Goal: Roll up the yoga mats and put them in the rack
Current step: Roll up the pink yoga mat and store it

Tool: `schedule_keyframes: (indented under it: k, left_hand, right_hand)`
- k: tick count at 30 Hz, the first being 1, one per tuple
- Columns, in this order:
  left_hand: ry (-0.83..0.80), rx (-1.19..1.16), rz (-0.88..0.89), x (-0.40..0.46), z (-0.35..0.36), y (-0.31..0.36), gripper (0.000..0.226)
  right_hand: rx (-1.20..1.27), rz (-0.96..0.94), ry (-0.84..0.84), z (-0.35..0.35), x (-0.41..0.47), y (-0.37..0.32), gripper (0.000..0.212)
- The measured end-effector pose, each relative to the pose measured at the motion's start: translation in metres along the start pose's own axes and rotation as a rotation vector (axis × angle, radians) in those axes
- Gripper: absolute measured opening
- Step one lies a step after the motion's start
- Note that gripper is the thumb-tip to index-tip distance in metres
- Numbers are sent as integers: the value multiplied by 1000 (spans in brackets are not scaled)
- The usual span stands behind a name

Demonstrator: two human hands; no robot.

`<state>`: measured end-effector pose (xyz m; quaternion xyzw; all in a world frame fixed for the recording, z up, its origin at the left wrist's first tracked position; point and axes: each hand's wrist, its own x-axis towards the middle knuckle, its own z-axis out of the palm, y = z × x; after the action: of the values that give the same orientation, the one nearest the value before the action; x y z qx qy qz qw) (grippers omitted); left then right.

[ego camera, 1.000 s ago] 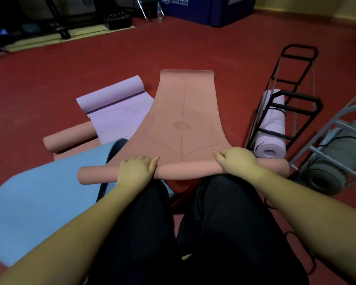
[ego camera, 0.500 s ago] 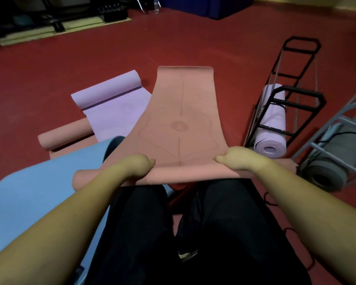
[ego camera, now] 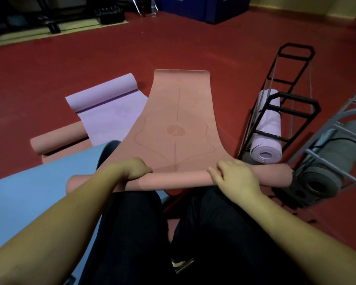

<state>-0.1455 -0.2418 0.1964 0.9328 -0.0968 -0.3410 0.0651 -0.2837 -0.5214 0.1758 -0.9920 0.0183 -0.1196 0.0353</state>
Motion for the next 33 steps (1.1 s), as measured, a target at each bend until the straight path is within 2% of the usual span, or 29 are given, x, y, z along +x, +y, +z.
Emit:
schedule_keyframes:
  k: [5,12,15,17,19,23,27,33]
  left_hand:
    - [72,2,24,4,1,6,30]
    - [533,-21,-21,-11,21,2,50]
    - [691,-31,10,-22,39,-2,57]
    - [730,23,70,-28,52,-6,69]
    - [720,70,87,-29,55,-7,74]
    - [687,86,48,-25,34,0,61]
    - [625,157,71,-27,5,8,60]
    - [277,163,22,-28,0,7,58]
  right_hand:
    - [-38,25,11,7,5,2,49]
    - [-24,71,-115,-3,31,5,46]
    - [-21,85,-212,-2,40,3,50]
    - [-25,91,-270,-2,45,3,52]
    - [-24,90,-320,-5,48,3,53]
    - [-2,116,-468,-13,55,2,56]
    - [35,127,-587,-32,66,9,62]
    - [60,110,-831,-51,59,8,59]
